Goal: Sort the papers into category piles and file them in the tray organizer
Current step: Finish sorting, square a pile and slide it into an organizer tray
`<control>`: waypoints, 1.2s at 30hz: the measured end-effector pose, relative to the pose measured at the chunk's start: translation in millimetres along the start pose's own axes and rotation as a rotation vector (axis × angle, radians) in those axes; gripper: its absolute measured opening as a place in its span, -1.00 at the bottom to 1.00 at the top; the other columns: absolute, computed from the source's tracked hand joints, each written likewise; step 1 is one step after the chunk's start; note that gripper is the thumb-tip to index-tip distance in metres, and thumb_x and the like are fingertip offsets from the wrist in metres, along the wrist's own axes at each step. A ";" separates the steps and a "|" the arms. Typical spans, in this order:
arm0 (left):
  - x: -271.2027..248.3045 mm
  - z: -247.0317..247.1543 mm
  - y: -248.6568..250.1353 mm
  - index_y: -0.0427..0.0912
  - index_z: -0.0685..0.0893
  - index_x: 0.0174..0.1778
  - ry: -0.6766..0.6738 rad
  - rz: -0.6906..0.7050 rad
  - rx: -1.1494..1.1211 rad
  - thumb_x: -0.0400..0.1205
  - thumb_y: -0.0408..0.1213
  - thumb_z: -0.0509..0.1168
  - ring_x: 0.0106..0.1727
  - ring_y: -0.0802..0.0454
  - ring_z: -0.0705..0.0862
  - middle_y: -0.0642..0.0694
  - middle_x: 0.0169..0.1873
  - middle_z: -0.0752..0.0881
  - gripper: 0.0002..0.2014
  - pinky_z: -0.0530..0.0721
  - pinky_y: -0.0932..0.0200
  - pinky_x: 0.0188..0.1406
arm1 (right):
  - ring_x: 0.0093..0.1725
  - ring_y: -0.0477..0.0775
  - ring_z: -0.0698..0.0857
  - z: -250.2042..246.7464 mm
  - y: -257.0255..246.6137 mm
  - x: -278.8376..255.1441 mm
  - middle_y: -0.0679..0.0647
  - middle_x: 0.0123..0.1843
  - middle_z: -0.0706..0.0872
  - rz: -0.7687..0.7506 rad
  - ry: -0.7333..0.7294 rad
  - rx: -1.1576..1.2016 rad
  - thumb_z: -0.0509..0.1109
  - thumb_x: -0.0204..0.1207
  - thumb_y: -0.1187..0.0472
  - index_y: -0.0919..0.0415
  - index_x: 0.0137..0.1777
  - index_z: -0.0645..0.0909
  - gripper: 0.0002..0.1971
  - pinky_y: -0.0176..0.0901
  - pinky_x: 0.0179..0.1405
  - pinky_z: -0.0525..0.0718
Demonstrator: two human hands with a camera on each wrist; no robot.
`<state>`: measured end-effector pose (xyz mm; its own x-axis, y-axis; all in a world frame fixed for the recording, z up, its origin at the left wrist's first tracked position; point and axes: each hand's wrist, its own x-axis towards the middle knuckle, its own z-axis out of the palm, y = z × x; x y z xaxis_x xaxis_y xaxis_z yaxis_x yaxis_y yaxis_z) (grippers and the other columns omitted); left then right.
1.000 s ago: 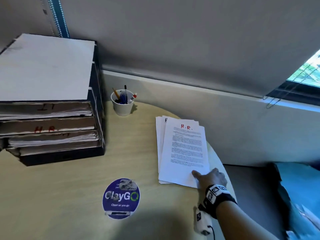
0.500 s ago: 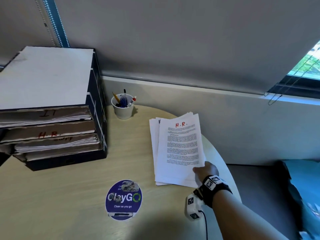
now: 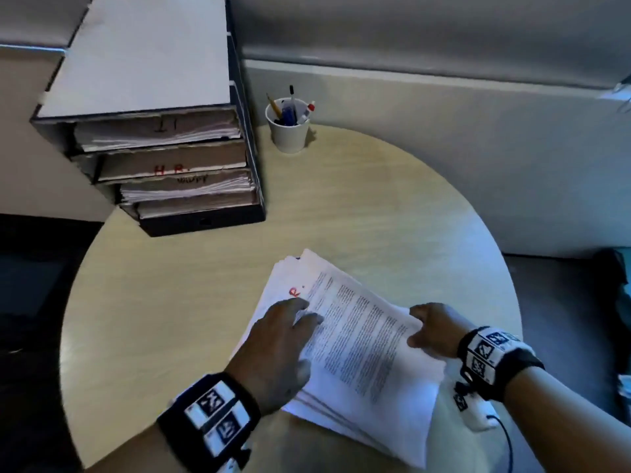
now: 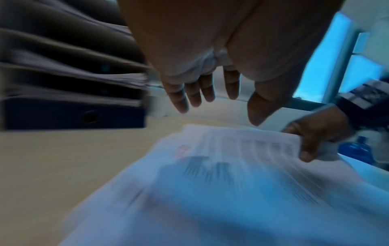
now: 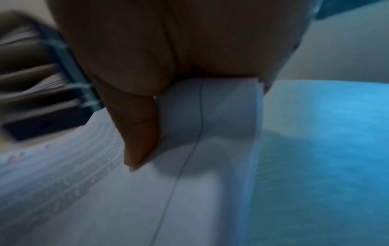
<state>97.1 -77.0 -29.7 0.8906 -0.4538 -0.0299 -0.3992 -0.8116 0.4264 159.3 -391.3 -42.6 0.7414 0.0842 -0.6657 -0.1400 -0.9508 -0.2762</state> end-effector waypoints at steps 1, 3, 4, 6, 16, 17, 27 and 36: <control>14.2 -2.1 12.1 -0.07 0.53 0.40 0.032 0.083 0.100 0.26 -0.13 0.55 0.39 -0.25 0.54 -0.22 0.39 0.56 -0.26 0.65 -0.10 0.23 | -0.10 -0.02 0.64 6.7 -14.6 -3.3 -0.10 -0.10 0.66 -0.059 -0.009 -0.102 0.49 0.39 0.10 -0.02 -0.15 0.60 -0.89 -0.25 -0.19 0.53; 38.4 6.8 10.8 -0.09 0.49 0.45 -0.039 0.092 0.274 0.20 -0.13 0.58 0.42 -0.31 0.51 -0.26 0.39 0.54 -0.16 0.58 -0.21 0.34 | -0.09 0.05 0.60 18.6 -43.7 -7.2 -0.04 -0.12 0.64 -0.188 -0.002 -0.271 0.38 0.45 0.11 -0.01 -0.25 0.49 -0.88 -0.23 -0.20 0.44; 48.6 8.8 8.1 -0.08 0.46 0.48 -0.152 0.046 0.287 0.26 -0.13 0.56 0.42 -0.30 0.49 -0.23 0.39 0.52 -0.18 0.55 -0.21 0.37 | -0.07 0.11 0.63 25.7 -55.0 -6.8 0.02 -0.10 0.68 -0.233 0.011 -0.358 0.34 0.49 0.13 0.02 -0.20 0.51 -0.93 -0.21 -0.21 0.44; 60.7 5.1 -6.0 -0.09 0.52 0.36 -0.397 -0.042 0.298 0.38 -0.17 0.50 0.26 -0.26 0.60 -0.19 0.23 0.60 -0.40 0.64 -0.12 0.20 | 0.03 0.19 0.71 38.6 -75.3 -7.0 0.08 0.01 0.75 -0.342 0.078 -0.509 0.28 0.54 0.18 0.03 -0.02 0.57 -0.92 -0.14 -0.16 0.51; 24.8 -10.3 -58.4 -0.21 0.67 0.10 -0.621 -0.389 -0.123 0.63 -0.26 0.29 0.05 -0.19 0.70 -0.19 0.01 0.74 -0.82 0.54 0.12 -0.17 | 0.45 0.24 0.51 80.1 -38.1 -21.6 0.18 0.48 0.53 -0.085 0.687 0.171 0.65 0.27 0.05 0.08 0.55 0.42 -0.18 0.16 0.45 0.51; 17.4 -11.3 -64.6 -0.19 0.67 0.09 -0.580 -0.448 -0.210 0.64 -0.23 0.31 0.02 -0.16 0.71 -0.18 -0.01 0.74 -0.83 0.56 0.13 -0.17 | 0.47 0.23 0.49 87.8 -26.4 -30.1 0.21 0.50 0.49 0.020 0.713 0.364 0.68 0.26 0.06 0.15 0.58 0.37 -0.11 0.15 0.49 0.48; -57.8 -54.7 -30.9 -0.08 0.74 0.22 0.078 -0.618 -1.215 0.60 -0.29 0.44 0.09 -0.25 0.81 -0.17 0.10 0.83 -0.73 0.69 -0.35 0.22 | 0.20 0.27 0.77 101.8 -81.2 -80.7 0.21 0.20 0.80 -0.171 0.145 1.318 0.71 0.24 0.29 0.25 0.34 0.57 -0.36 0.30 0.22 0.69; -66.4 -123.2 16.4 -0.09 0.64 0.31 0.396 -0.370 -1.185 0.54 -0.22 0.47 0.13 -0.11 0.79 -0.08 0.12 0.82 -0.59 0.75 -0.13 0.13 | -0.30 -0.13 0.79 7.6 -137.7 -154.7 -0.08 -0.26 0.85 -0.419 0.610 1.034 0.46 0.47 0.47 0.18 -0.10 0.72 -0.83 -0.39 -0.45 0.65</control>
<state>58.3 -14.9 90.7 0.9902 0.0293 -0.1368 0.1354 0.0445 0.9898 58.9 -271.1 93.1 0.9947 -0.0914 -0.0468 -0.0632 -0.1863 -0.9805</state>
